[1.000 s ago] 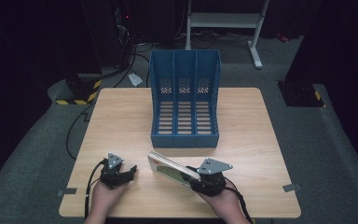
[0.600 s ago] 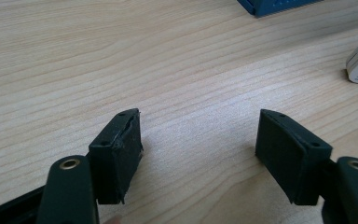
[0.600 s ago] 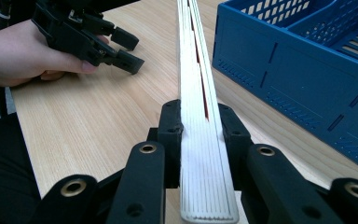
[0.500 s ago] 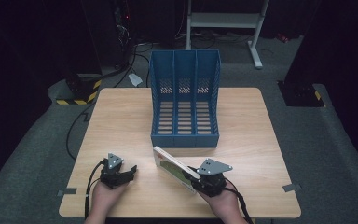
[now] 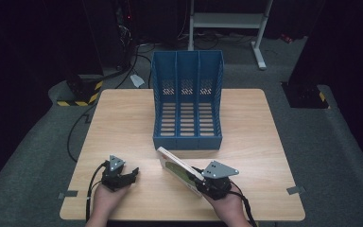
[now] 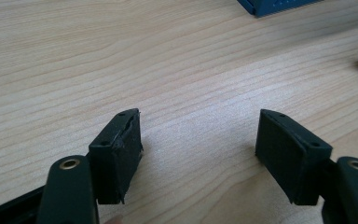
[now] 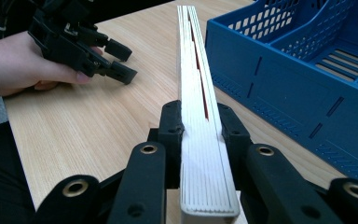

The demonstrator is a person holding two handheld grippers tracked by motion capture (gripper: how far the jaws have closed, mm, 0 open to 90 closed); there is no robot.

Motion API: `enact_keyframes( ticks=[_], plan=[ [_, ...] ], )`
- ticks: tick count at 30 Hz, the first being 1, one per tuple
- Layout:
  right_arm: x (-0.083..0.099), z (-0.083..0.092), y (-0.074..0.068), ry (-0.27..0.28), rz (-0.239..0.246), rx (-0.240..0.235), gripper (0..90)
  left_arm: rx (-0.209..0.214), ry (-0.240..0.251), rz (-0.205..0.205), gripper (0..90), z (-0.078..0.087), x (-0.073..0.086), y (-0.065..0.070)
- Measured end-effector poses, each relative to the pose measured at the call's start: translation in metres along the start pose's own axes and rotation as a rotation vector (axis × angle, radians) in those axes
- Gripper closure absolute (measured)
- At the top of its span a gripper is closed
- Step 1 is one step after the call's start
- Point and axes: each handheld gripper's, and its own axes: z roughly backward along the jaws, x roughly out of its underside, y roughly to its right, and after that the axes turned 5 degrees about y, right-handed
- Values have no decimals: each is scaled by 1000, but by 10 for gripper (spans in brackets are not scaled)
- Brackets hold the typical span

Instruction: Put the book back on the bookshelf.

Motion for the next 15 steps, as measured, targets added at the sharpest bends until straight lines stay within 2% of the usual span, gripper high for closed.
enact_keyframes(
  ticks=[15],
  plan=[
    [-8, 13, 2, 52, -9, 6, 755, 0, 0, 1, 311, 0, 0, 0]
  ],
)
